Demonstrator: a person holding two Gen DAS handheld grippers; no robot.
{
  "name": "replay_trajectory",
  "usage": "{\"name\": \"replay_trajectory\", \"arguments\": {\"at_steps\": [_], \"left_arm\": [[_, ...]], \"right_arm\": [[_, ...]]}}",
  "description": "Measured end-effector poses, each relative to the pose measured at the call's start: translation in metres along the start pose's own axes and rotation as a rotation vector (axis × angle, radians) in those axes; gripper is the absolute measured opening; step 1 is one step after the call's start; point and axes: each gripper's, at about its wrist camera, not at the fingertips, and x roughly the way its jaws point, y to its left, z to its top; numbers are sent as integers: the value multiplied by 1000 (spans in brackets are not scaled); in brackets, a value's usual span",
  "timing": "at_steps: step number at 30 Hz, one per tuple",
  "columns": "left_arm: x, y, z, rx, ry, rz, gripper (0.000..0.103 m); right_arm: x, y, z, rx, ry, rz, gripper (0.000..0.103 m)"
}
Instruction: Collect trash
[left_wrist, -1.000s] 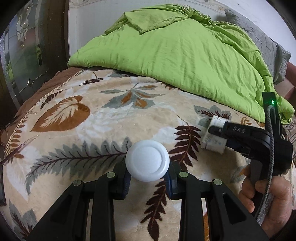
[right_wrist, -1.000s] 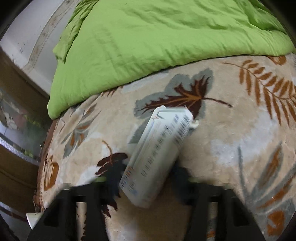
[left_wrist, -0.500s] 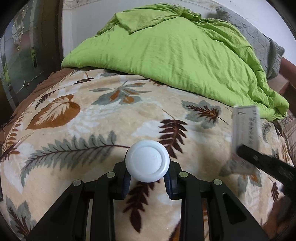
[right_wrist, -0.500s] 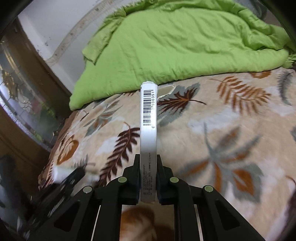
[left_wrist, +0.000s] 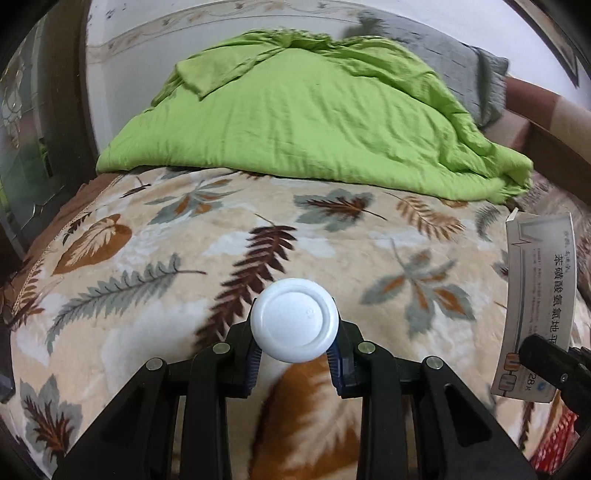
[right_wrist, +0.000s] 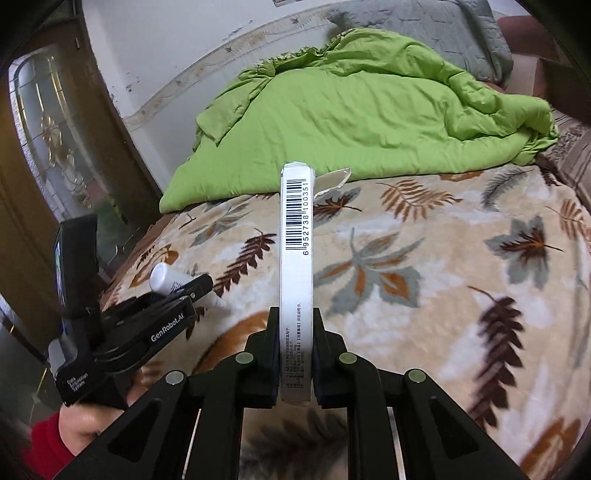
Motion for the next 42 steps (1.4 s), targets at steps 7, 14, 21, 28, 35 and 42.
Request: {"name": "replay_trajectory", "arguments": {"at_steps": [7,14,21,28,35,42], "left_arm": [[-39,-27,-24,66,-15,-30,29],[-64,-36,-42,79,-41,-40,29],[-50,-22,-47,37,-13,-19,29],[-48,-18,-48,42,-29,-10,29],[-50,-21,-48,63,-45,-6,29],[-53,-22,-48,69,-53,3,29]], "right_arm": [[-28,-15,-21,38,1,-1,15],[-35,-18,-29,47,-11,-2,15],[-30,-13,-29,35,-6,12,15],[-24,-11,-28,31,8,14,15],[-23,-11,-28,31,8,8,15],[-25,-13,-29,32,3,6,15]]}}
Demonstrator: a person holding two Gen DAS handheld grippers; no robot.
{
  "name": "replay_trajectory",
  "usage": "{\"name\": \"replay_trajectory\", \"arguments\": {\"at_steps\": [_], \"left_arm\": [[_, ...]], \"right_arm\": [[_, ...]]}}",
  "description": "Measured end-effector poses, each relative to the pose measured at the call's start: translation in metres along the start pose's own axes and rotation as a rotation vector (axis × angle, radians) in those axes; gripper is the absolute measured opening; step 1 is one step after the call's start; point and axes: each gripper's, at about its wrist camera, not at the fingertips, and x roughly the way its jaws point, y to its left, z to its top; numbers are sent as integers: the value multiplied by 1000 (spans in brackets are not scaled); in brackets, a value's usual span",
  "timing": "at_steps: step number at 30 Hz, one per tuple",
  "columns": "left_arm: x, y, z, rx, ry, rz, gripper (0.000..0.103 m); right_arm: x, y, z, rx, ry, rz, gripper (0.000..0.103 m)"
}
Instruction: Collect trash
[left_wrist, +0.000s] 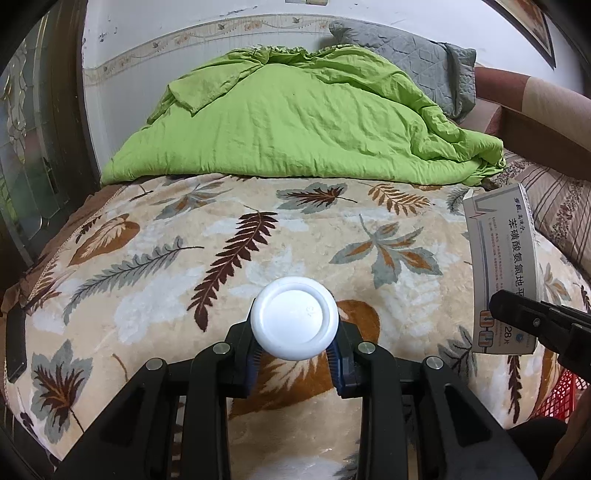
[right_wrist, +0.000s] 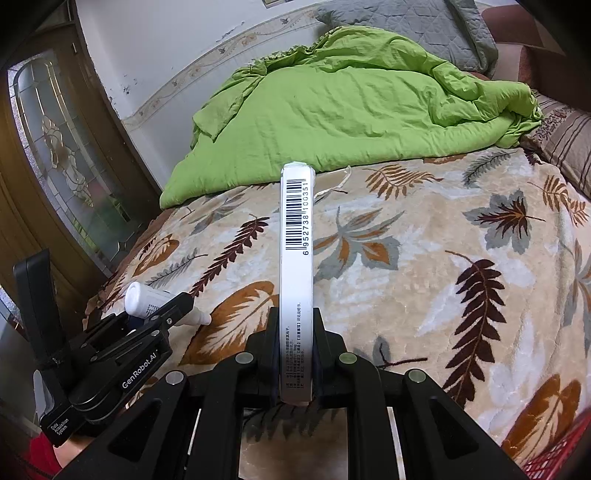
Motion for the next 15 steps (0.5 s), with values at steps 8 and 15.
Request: {"name": "replay_trajectory", "arguments": {"at_steps": [8,15], "left_arm": [[-1,-1,0,18,-8,12,29],[-2,-2,-1,17,-9,13,29]], "right_arm": [[-1,0,0,0,-1,1,15],[-1,0,0,1,-2,-1,15]]}}
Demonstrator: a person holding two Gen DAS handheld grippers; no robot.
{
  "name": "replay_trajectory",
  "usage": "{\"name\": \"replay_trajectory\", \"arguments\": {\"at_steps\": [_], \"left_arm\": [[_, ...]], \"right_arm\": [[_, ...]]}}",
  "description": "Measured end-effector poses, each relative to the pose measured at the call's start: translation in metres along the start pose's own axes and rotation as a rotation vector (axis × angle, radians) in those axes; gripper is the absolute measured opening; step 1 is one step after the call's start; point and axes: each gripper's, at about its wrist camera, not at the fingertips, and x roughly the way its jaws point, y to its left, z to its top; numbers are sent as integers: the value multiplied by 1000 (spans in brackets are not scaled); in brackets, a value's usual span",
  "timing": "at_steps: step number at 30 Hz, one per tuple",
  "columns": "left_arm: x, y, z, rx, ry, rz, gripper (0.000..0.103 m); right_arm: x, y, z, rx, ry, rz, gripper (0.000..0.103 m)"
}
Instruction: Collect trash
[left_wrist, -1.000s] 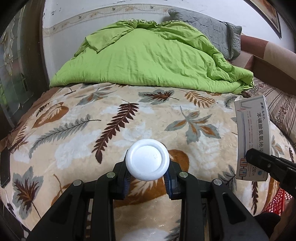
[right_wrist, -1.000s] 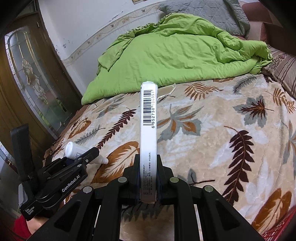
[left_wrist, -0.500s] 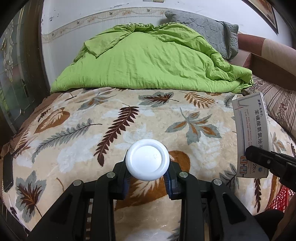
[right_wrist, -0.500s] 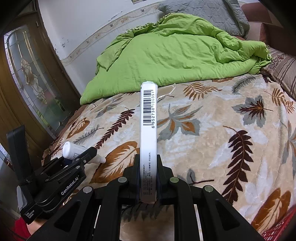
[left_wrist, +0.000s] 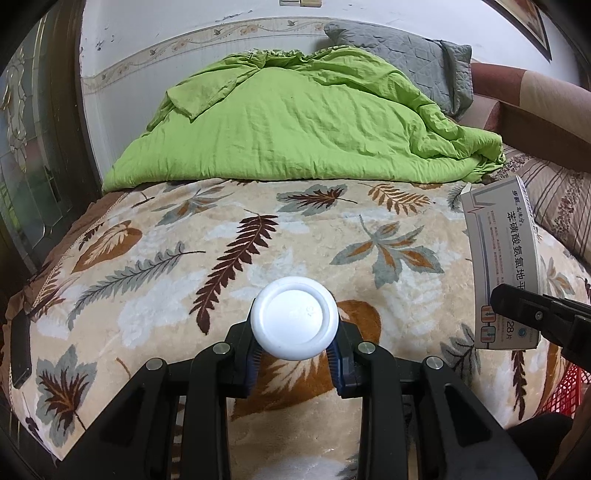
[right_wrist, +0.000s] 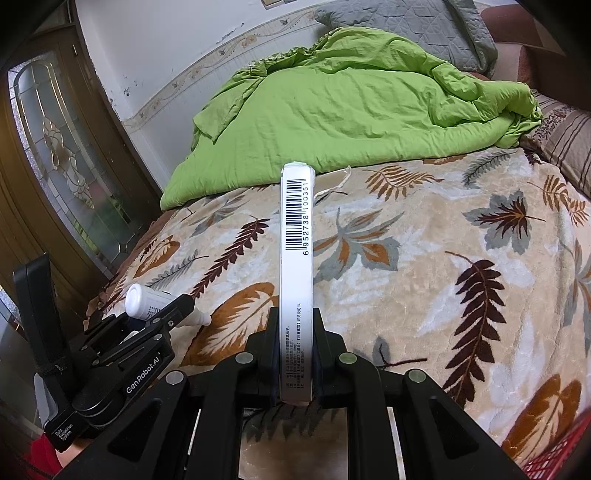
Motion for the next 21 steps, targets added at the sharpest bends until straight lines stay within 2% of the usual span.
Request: {"name": "replay_trajectory", "arguments": {"at_steps": [21], "left_arm": [[-3,-2,2,9,-10,1,29]], "right_arm": [[0,-1,0,0,-1,3,15]]}}
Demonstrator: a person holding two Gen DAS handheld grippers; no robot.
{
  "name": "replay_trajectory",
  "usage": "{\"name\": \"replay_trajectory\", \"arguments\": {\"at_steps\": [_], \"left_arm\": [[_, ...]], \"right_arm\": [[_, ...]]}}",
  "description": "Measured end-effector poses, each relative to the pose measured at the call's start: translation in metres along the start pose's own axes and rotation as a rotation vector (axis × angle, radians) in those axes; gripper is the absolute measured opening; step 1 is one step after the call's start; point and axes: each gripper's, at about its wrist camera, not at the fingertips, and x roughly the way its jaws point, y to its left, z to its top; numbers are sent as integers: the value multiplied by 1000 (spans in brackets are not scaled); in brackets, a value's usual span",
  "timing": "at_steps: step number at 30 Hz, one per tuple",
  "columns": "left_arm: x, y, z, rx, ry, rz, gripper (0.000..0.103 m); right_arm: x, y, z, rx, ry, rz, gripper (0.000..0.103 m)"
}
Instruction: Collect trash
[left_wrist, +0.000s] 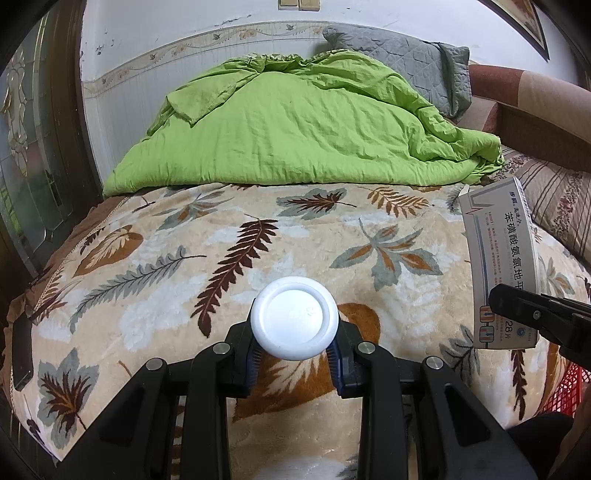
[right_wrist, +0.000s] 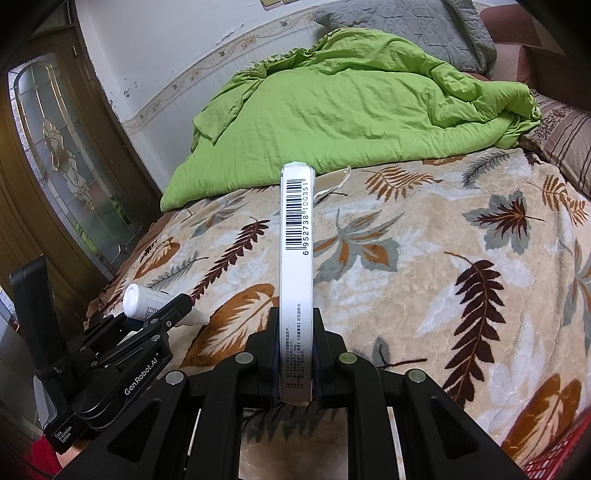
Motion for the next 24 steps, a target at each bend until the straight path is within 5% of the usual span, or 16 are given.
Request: {"name": "replay_trajectory", "arguments": {"at_steps": [24], "left_arm": [[-17,-15,11,20,-39,-56,29]], "right_arm": [[-35,-5,6,56,-30,8,15]]}}
